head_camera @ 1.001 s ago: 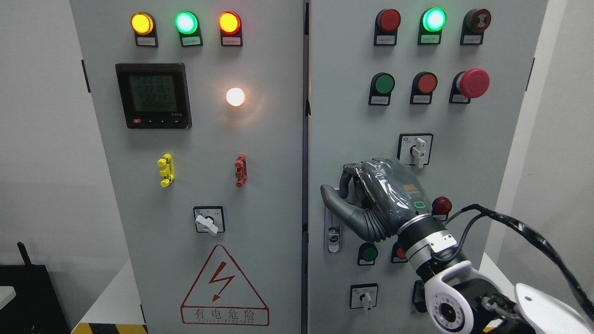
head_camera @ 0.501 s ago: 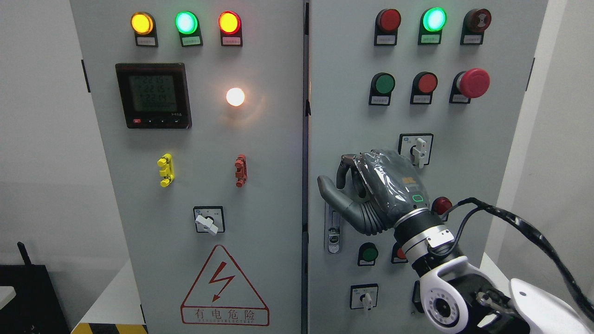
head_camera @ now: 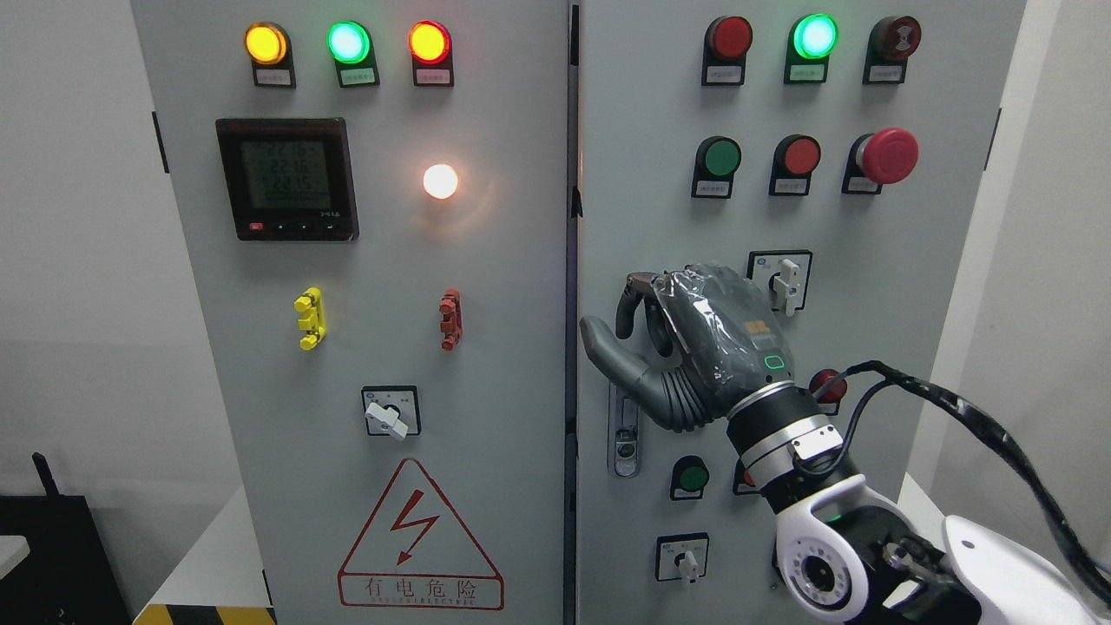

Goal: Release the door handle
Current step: 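Swing the cabinet door open toward the robot with the right hand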

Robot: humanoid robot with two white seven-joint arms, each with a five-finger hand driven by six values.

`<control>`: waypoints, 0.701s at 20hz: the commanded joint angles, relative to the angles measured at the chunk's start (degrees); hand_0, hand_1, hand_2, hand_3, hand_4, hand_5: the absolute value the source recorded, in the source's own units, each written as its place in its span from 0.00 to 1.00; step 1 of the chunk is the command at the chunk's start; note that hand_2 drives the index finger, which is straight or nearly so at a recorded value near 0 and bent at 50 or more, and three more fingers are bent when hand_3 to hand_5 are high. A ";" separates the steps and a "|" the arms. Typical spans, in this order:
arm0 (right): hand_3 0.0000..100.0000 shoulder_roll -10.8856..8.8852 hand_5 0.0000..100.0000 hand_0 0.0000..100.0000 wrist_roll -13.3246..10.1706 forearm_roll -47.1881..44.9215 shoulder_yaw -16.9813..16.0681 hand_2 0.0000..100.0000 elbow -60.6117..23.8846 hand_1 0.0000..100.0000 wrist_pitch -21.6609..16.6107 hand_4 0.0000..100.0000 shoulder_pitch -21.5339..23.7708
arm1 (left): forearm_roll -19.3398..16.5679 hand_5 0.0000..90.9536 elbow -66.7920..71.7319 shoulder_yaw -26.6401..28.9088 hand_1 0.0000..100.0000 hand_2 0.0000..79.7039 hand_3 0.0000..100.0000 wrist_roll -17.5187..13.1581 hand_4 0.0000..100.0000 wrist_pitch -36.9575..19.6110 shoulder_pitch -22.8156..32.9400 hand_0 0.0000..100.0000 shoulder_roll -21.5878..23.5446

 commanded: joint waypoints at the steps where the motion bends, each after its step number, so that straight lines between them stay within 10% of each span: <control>1: 1.00 0.68 1.00 0.45 -0.82 0.08 -0.08 0.62 -0.01 0.17 -0.11 0.99 -0.44 | 0.00 0.00 0.53 0.09 0.39 0.00 0.00 0.03 0.00 0.00 -0.18 0.12 0.00; 14: 1.00 2.18 1.00 0.43 -2.75 2.27 -0.69 0.61 -0.54 0.19 -0.11 0.97 -0.79 | 0.00 0.00 0.53 0.09 0.39 0.00 0.00 0.03 0.00 0.00 -0.18 0.12 0.00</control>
